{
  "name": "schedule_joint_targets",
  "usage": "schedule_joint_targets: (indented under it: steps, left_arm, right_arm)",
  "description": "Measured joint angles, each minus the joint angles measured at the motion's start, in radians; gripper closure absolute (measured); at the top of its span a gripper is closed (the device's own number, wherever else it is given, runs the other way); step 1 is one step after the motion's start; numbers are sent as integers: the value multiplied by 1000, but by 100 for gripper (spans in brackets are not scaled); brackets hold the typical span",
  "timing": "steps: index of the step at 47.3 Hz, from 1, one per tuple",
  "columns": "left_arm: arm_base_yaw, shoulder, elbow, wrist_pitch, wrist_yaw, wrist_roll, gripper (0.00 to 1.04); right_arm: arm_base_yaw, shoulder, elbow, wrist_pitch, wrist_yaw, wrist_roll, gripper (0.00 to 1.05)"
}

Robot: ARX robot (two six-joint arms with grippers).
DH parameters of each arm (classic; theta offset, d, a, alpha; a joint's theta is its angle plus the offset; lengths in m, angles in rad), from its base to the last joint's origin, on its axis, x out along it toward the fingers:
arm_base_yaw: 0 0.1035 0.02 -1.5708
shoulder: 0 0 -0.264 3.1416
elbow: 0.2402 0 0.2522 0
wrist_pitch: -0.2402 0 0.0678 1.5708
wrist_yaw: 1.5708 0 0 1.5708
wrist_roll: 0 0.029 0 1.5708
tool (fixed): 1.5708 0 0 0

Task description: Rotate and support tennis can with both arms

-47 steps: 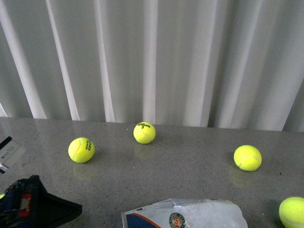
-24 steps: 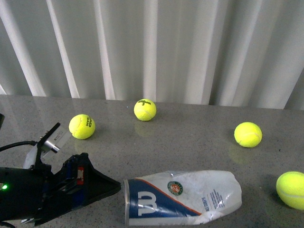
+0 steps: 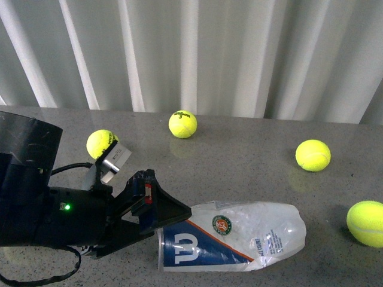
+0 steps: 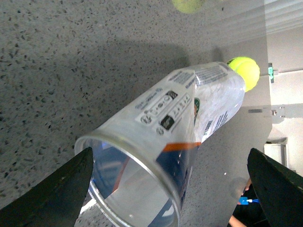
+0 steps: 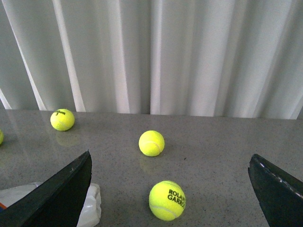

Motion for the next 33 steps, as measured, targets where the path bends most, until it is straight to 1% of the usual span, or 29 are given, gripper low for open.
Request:
schedule_joint_targets:
  steps: [9, 12, 16, 22, 24, 32, 33]
  left_arm:
    - [-23, 26, 14, 47, 19, -71, 7]
    - [-31, 31, 14, 56, 18, -90, 14]
    - [-40, 39, 14, 74, 19, -116, 26]
    - [-58, 44, -6, 152, 23, -182, 53]
    - [-62, 44, -14, 174, 23, -205, 64]
    - [-65, 29, -33, 198, 25, -262, 99]
    - [-66, 23, -37, 204, 31, -272, 102]
  right_arm:
    - [0, 0, 0, 0, 0, 0, 7]
    - [0, 0, 0, 0, 0, 0, 7]
    - [0, 0, 0, 0, 0, 0, 7]
    - [0, 0, 0, 0, 0, 0, 7]
    - [0, 0, 0, 0, 0, 0, 7]
    - [0, 0, 0, 0, 0, 0, 7]
    - [0, 0, 0, 0, 0, 0, 7]
